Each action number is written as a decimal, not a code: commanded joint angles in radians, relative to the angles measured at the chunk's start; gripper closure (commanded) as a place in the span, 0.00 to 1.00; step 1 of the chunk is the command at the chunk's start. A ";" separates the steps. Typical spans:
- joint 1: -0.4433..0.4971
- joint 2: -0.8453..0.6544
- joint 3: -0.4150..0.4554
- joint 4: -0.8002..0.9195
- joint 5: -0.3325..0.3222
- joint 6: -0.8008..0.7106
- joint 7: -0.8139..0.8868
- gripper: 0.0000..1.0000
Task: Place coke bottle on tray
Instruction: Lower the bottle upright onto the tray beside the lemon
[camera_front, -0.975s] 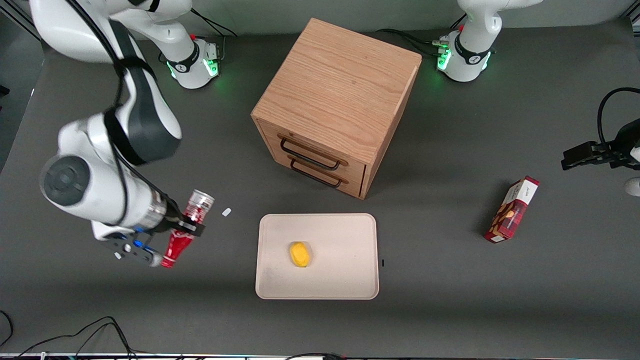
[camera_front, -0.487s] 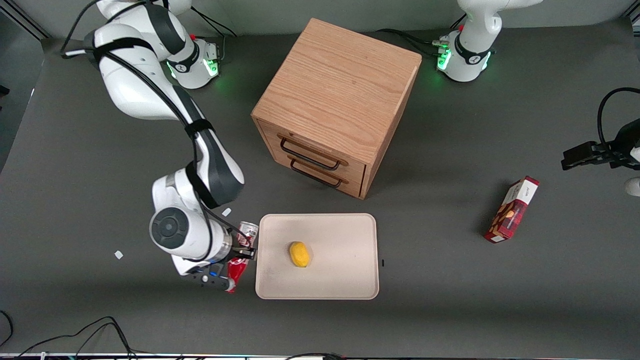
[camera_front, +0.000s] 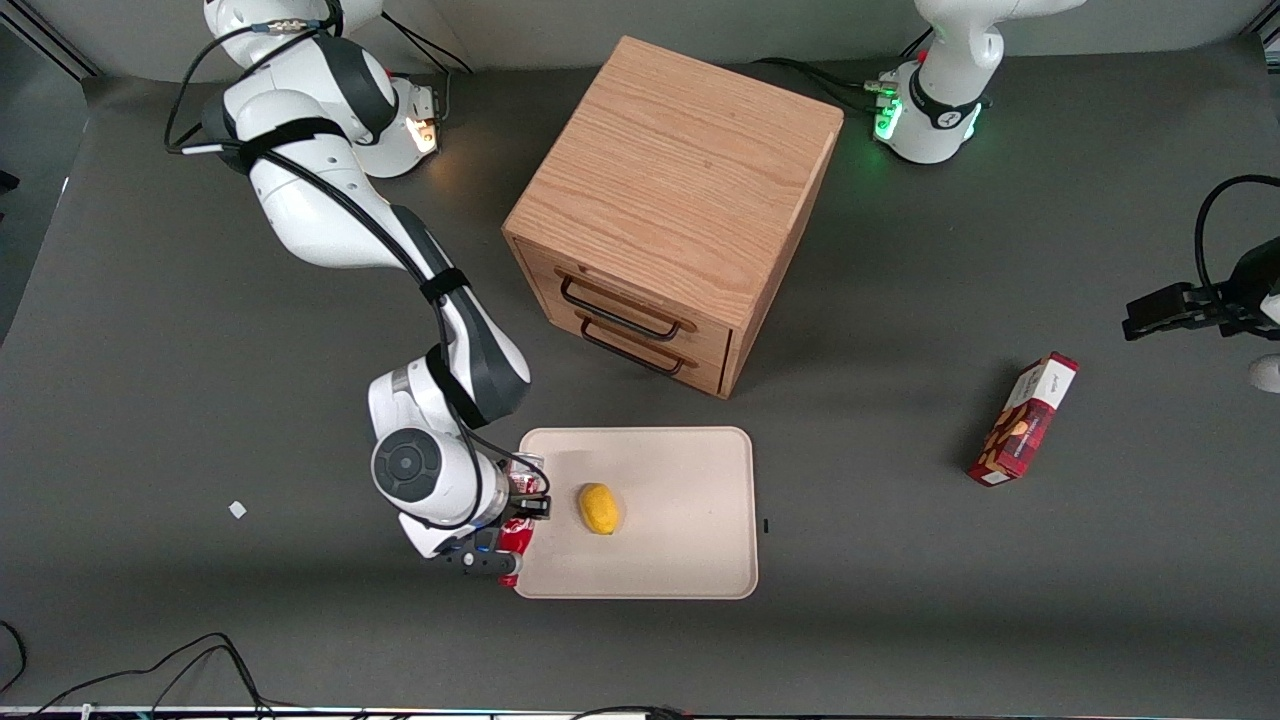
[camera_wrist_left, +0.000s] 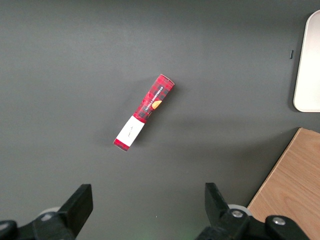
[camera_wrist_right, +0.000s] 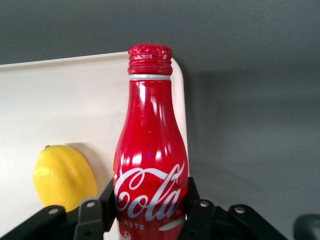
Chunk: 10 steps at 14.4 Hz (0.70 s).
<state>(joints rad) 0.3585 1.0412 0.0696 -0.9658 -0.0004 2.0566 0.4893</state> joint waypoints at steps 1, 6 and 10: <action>0.013 0.034 -0.014 0.048 0.007 0.020 -0.031 1.00; 0.024 0.051 -0.016 0.042 -0.012 0.020 -0.049 1.00; 0.024 0.057 -0.016 0.041 -0.013 0.023 -0.048 0.92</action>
<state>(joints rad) 0.3683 1.0816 0.0693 -0.9650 -0.0060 2.0806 0.4576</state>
